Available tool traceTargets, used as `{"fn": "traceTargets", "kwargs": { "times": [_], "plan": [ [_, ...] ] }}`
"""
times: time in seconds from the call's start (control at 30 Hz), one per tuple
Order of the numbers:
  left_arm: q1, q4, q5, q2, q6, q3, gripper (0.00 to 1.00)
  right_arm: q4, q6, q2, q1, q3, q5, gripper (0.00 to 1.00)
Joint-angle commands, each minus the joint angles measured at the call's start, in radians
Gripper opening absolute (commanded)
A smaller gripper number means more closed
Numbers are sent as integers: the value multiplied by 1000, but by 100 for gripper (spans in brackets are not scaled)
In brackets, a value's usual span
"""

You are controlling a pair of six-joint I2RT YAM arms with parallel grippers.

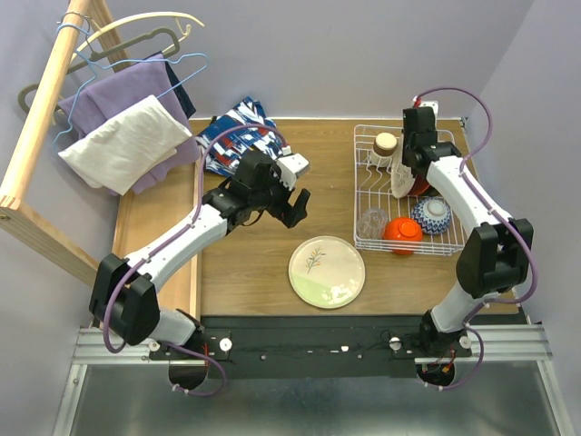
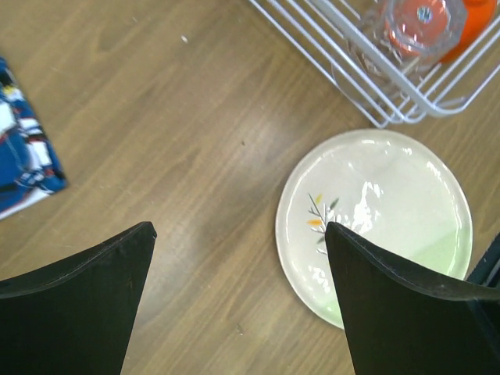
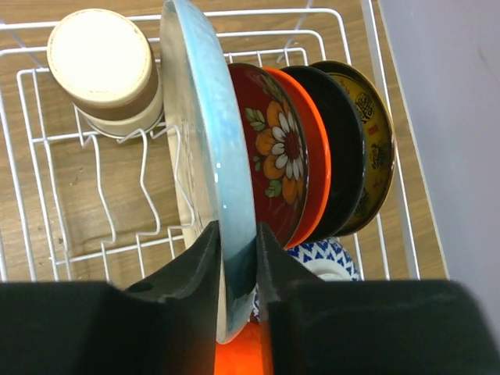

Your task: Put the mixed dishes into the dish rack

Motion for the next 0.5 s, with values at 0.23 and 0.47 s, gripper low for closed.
{"fn": "traceTargets", "kwargs": {
  "times": [0.23, 0.47],
  "plan": [
    [2, 3, 83, 109, -19, -55, 99, -6, -23, -157, -20, 1, 17, 56],
    [2, -3, 68, 181, -11, -63, 99, -58, -67, -243, -20, -11, -73, 65]
  ]
}}
